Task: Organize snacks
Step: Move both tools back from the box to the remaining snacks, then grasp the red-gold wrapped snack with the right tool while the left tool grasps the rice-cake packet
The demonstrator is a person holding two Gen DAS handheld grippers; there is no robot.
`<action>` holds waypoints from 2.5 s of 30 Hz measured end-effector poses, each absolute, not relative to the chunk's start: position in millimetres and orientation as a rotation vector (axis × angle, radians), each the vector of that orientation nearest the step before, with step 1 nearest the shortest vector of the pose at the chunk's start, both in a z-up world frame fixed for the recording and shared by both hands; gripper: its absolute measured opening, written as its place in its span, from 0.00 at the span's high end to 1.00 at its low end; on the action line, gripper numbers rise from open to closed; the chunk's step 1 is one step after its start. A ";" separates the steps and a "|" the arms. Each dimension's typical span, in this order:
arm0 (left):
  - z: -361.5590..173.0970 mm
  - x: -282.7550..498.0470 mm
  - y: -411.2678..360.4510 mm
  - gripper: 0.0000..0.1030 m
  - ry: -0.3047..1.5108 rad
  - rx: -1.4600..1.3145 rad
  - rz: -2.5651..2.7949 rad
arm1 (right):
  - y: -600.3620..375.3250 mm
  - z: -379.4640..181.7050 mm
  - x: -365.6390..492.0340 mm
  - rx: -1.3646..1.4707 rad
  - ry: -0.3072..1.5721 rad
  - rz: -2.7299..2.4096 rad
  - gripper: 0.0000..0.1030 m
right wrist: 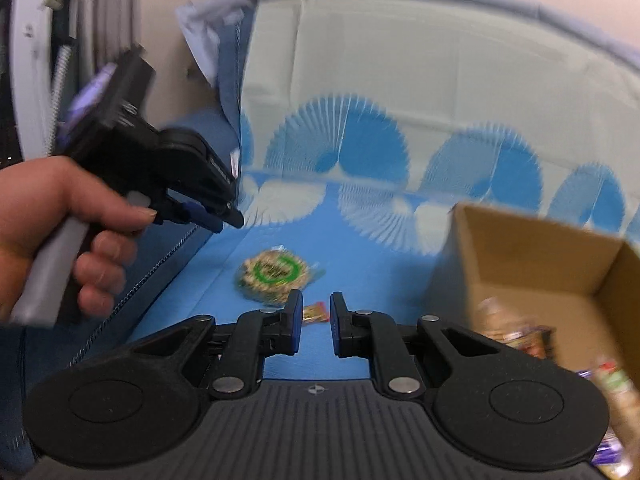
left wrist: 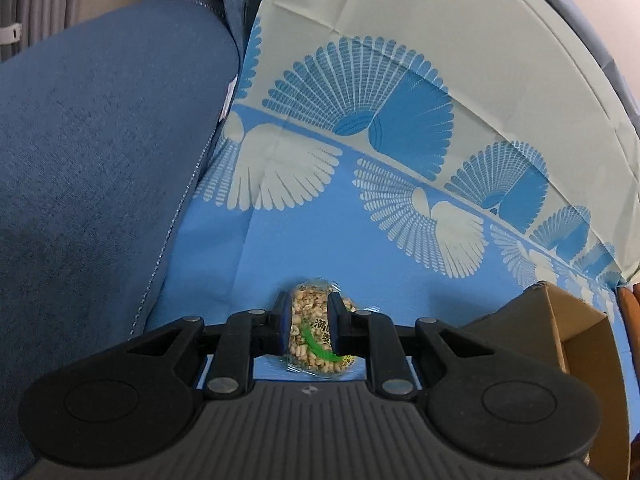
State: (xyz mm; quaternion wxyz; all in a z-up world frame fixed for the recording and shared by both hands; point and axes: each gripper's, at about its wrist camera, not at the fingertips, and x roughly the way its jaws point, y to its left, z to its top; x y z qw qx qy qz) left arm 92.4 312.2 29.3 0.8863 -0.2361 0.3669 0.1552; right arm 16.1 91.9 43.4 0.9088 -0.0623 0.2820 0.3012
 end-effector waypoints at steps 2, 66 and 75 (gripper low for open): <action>29.0 91.7 314.9 0.81 0.759 -0.507 0.317 | 116.2 32.7 35.5 -0.086 0.661 0.587 0.75; -38.2 145.5 242.4 0.22 0.923 -0.162 0.369 | 116.2 -36.5 73.8 -0.122 0.768 0.395 0.82; -2.4 91.7 223.7 0.22 0.918 -0.256 0.319 | 80.4 20.8 18.8 -0.133 0.723 0.566 0.82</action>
